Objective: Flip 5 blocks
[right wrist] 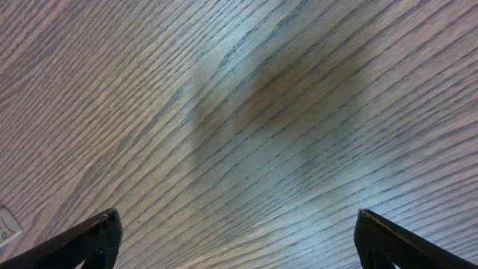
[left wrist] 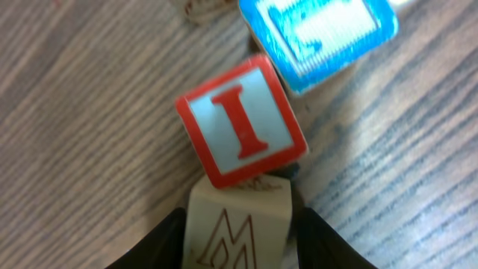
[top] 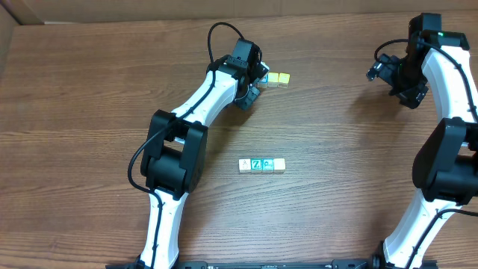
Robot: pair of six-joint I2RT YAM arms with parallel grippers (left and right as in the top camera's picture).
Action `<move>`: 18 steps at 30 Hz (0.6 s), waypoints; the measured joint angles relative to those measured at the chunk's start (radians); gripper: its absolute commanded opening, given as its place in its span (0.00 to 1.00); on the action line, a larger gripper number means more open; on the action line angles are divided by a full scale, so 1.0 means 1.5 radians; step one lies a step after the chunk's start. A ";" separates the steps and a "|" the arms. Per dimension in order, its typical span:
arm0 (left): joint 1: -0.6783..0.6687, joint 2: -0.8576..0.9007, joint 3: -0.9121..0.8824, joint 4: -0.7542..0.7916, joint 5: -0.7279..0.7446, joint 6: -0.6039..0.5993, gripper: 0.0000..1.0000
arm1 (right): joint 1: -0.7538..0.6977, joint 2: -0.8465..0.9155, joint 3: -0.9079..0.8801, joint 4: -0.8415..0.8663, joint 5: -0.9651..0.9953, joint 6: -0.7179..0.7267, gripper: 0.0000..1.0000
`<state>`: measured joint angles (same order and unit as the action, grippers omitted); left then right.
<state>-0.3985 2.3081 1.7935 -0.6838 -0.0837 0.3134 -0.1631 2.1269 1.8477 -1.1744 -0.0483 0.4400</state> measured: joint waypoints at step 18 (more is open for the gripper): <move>0.000 0.000 0.000 0.000 0.000 -0.009 0.31 | 0.000 0.000 0.000 0.000 0.000 0.000 1.00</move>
<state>-0.3985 2.3081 1.7935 -0.6834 -0.0837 0.2996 -0.1631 2.1269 1.8477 -1.1744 -0.0486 0.4400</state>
